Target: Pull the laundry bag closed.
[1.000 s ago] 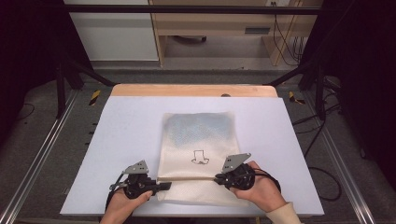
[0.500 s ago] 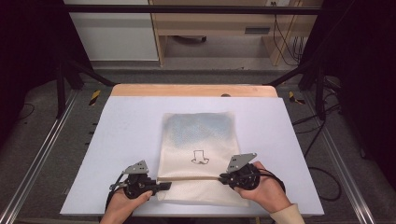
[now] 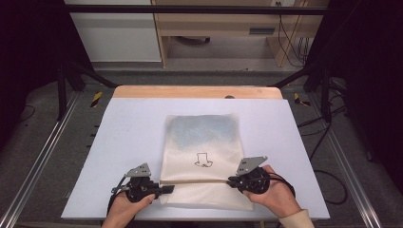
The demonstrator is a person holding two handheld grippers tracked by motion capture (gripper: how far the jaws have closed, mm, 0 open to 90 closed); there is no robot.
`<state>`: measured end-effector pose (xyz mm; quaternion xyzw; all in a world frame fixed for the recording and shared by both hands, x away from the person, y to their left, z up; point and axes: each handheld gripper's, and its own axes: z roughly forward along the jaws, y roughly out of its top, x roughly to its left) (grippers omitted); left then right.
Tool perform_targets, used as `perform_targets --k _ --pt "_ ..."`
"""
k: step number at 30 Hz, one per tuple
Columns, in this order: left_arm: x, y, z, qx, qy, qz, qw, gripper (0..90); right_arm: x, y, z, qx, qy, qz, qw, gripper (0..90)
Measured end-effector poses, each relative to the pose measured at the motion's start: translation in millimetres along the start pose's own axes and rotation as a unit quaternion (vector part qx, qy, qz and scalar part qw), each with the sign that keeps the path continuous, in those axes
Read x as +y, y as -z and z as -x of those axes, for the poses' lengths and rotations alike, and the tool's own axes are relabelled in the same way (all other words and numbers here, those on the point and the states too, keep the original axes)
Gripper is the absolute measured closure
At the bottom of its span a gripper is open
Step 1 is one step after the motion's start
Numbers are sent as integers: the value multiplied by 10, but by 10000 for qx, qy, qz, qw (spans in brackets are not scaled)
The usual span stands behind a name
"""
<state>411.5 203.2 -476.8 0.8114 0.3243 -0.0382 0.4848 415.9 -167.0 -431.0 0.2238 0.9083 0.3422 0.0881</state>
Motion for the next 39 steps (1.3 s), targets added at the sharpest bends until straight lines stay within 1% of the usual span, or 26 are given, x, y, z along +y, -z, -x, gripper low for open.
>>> perform_targets --k 15,27,32,33,36,39 --pt "1 -2 1 1 -4 -3 10000 856 -86 55 23 -56 -96 16 9999 822" --pt "2 0 1 6 -25 -20 10000 856 -131 72 34 -47 -129 32 9999 822" --pt "1 1 0 13 -20 -17 10000 856 -148 82 39 -61 -128 -5 9999 822" --pt "2 0 0 14 -29 -21 10000 856 -153 81 37 -53 -148 24 9999 822" --pt "1 2 0 21 -9 -18 10000 855 -157 87 34 -74 -164 -19 9998 822" --pt "2 5 -1 25 -6 -14 10000 856 -170 91 41 -75 -157 -7 9998 822"
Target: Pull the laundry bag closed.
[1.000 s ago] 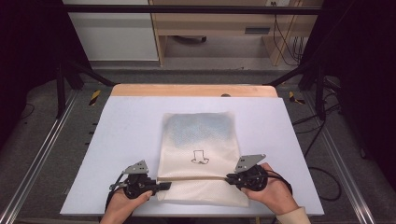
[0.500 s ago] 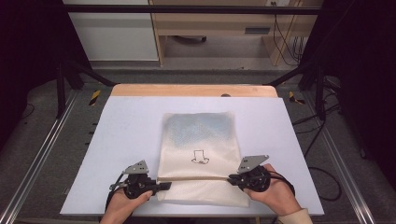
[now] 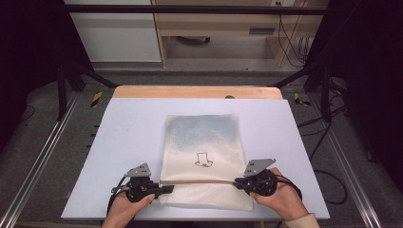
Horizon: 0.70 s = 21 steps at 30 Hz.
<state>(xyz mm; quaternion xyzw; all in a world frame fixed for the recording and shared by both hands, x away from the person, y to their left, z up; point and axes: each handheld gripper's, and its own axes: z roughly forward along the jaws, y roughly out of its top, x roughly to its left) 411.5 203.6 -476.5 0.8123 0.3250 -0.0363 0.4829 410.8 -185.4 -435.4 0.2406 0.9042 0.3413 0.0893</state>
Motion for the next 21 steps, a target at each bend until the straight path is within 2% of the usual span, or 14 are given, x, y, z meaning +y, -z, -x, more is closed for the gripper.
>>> perform_targets --k 21 --pt "5 10 -1 11 3 32 10000 855 -121 59 51 -78 -119 -20 9999 822"
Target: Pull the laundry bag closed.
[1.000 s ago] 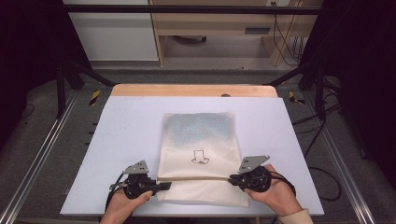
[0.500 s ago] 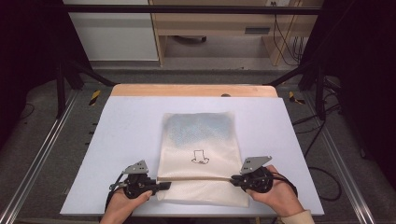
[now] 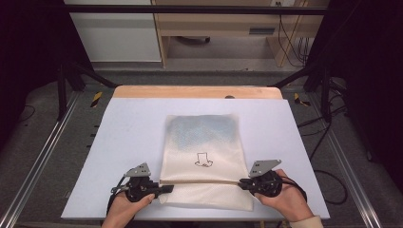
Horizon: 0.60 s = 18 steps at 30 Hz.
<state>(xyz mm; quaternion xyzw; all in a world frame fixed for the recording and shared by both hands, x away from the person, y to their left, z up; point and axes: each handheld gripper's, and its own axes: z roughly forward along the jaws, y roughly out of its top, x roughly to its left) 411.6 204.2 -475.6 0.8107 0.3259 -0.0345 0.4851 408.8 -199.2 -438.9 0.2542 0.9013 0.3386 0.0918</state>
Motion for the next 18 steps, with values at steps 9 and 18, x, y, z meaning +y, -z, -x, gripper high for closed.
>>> perform_targets --k 9,18 --pt "7 16 -1 12 5 43 10000 855 -54 34 21 -70 -75 -46 9999 823" --pt "10 20 -4 16 -8 34 10000 855 -119 69 51 -104 -142 -53 9998 823"
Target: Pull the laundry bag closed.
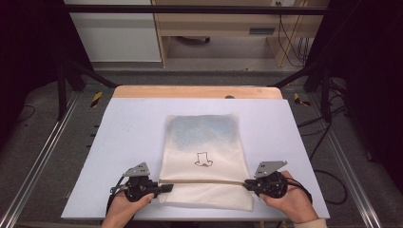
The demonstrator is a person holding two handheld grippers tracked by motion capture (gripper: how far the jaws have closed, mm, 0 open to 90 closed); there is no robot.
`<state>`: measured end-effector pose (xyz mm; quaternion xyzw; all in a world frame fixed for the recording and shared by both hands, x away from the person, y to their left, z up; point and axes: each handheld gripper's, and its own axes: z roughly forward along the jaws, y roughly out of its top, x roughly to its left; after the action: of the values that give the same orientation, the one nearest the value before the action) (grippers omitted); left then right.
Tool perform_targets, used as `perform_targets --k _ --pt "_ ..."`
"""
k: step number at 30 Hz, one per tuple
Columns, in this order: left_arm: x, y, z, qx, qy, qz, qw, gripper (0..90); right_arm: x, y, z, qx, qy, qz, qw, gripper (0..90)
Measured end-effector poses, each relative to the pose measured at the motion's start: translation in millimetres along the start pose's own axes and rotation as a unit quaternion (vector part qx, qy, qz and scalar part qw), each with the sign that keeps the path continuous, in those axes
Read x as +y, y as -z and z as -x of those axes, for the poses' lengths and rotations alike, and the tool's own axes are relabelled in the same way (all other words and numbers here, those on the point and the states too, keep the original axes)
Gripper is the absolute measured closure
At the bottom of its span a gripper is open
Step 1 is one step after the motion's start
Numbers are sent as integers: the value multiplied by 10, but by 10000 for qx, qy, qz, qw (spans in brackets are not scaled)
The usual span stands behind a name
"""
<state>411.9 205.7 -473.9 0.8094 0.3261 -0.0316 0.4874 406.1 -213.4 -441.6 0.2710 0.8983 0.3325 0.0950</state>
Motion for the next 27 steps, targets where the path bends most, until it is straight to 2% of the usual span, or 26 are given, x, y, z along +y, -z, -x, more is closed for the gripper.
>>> perform_targets --k 24,27 --pt "6 15 3 57 -30 -3 10000 855 -90 21 24 7 -137 -37 9999 823" --pt "3 18 -3 101 29 -25 9999 821 -99 -22 24 74 -144 -41 9999 821"
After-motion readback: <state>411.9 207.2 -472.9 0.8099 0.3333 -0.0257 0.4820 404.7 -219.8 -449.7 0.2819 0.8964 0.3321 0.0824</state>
